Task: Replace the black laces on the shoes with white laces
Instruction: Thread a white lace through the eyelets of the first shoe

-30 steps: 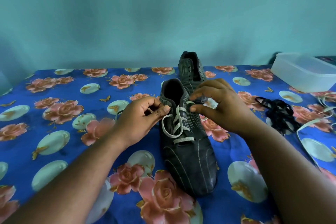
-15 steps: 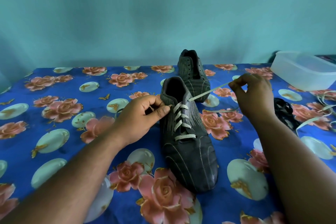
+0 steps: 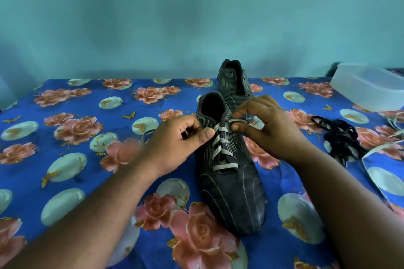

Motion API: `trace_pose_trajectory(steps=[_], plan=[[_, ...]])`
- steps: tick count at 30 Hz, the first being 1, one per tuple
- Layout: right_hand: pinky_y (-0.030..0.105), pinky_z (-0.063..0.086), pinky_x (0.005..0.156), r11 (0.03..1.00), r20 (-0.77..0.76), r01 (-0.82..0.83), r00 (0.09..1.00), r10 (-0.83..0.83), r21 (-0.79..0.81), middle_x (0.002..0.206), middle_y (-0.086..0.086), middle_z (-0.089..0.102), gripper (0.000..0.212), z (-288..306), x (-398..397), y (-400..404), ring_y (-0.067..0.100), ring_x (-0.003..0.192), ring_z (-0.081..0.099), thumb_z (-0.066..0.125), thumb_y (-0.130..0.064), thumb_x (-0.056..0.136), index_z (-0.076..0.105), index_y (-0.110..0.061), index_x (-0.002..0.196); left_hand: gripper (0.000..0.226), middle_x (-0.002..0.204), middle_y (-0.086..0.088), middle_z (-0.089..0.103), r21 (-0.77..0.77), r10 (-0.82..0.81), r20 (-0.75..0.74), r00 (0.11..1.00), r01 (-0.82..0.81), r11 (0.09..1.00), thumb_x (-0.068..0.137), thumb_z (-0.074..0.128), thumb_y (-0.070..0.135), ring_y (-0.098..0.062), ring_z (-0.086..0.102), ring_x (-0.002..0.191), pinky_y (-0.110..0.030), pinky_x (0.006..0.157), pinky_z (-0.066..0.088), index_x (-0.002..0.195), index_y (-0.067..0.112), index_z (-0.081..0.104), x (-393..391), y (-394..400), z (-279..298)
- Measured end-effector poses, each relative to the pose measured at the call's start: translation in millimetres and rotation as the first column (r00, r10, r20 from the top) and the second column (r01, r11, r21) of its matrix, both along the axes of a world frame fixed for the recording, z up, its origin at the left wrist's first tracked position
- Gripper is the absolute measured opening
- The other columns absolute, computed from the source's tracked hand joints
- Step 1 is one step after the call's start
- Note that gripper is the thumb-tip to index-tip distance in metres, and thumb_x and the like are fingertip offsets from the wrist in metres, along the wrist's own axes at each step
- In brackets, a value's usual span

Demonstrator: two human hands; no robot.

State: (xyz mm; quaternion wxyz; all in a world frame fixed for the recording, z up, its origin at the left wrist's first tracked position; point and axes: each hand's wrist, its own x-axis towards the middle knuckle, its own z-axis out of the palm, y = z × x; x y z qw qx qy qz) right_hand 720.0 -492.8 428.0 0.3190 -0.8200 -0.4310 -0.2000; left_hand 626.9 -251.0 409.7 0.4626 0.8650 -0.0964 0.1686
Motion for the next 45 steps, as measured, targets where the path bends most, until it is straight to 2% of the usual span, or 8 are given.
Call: trace_pose_trajectory(steps=[5,11,16,21,26,34,40,45], plan=[[0.032,0.044,0.085,0.999,0.047,0.0,0.999,-0.002,0.054,0.09,-0.014,0.067,0.026,-0.3,2.0,0.4,0.013,0.093,0.055,0.065,-0.045,0.093,0.074,-0.02,0.09,0.048,0.065,-0.006,0.055,-0.03,-0.014,0.03,0.999,0.015,0.999,0.086,0.062,0.061,-0.028,0.056,0.07,-0.04,0.114,0.036,0.069,0.017,0.059,1.1,-3.7,-1.1],[0.04,0.047,0.078,0.996,0.104,0.074,0.991,-0.08,0.058,0.084,-0.013,0.067,0.03,-1.8,5.9,0.3,0.02,0.087,0.058,0.064,-0.046,0.093,0.072,-0.018,0.084,0.042,0.062,-0.009,0.044,-0.078,-0.062,-0.001,0.998,0.062,0.995,0.092,0.068,0.041,-0.026,0.043,0.063,-0.042,0.066,0.042,0.067,0.012,0.052,-0.4,-4.8,6.2],[0.026,0.041,0.071,0.993,0.062,0.092,0.993,-0.097,0.076,0.08,-0.01,0.068,0.027,-5.7,4.8,0.7,0.011,0.083,0.057,0.066,-0.044,0.093,0.071,-0.018,0.086,0.042,0.063,-0.011,0.04,-0.237,-0.123,-0.097,0.988,0.097,0.967,0.089,0.066,0.038,-0.024,0.039,0.059,-0.038,0.063,0.038,0.071,0.003,0.05,-2.5,-2.8,8.7],[0.021,0.043,0.069,0.996,-0.003,0.012,1.0,-0.012,0.084,0.08,-0.013,0.065,0.023,-7.4,3.2,6.1,0.007,0.079,0.057,0.063,-0.045,0.094,0.068,-0.023,0.09,0.048,0.058,0.006,0.047,-0.121,-0.055,-0.057,0.997,0.048,0.991,0.091,0.062,0.054,-0.018,0.051,0.066,-0.015,0.112,0.027,0.073,0.011,0.058,1.0,0.9,1.3],[0.023,0.049,0.075,0.993,-0.082,-0.067,0.994,0.075,0.101,0.091,-0.008,0.069,0.019,-4.6,-0.8,5.6,0.009,0.088,0.064,0.073,-0.036,0.09,0.068,-0.023,0.102,0.056,0.062,-0.008,0.043,-0.036,-0.06,-0.006,0.998,0.06,0.998,0.088,0.059,0.065,-0.014,0.042,0.062,-0.044,0.067,0.043,0.073,0.012,0.055,3.2,-3.7,-1.5],[0.022,0.044,0.069,0.997,0.008,-0.057,0.998,0.056,0.055,0.082,-0.008,0.062,0.017,-6.5,0.3,7.4,0.009,0.079,0.056,0.066,-0.031,0.097,0.064,-0.016,0.088,0.059,0.063,-0.018,0.045,-0.024,-0.073,0.014,0.997,0.073,0.997,0.095,0.063,0.054,-0.016,0.04,0.06,-0.032,0.06,0.038,0.07,0.001,0.057,1.1,-5.7,1.6],[0.018,0.041,0.066,0.999,0.019,-0.012,1.0,0.011,0.051,0.079,-0.01,0.062,0.025,-3.6,1.3,1.9,0.007,0.075,0.055,0.062,-0.041,0.096,0.063,-0.018,0.085,0.048,0.055,0.009,0.034,-0.007,-0.074,0.018,0.997,0.074,0.997,0.092,0.067,0.041,-0.009,0.033,0.056,-0.02,0.064,0.033,0.06,0.01,0.049,4.9,-4.7,5.1],[0.026,0.042,0.059,0.998,-0.071,0.023,0.997,-0.019,0.055,0.071,-0.007,0.066,0.023,-5.8,-1.9,5.1,0.014,0.065,0.058,0.065,-0.04,0.096,0.065,-0.02,0.087,0.062,0.057,0.005,0.033,-0.001,-0.059,0.029,0.998,0.059,0.998,0.092,0.066,0.057,-0.009,0.034,0.057,-0.039,0.061,0.037,0.062,0.008,0.044,2.6,1.2,-1.8]])
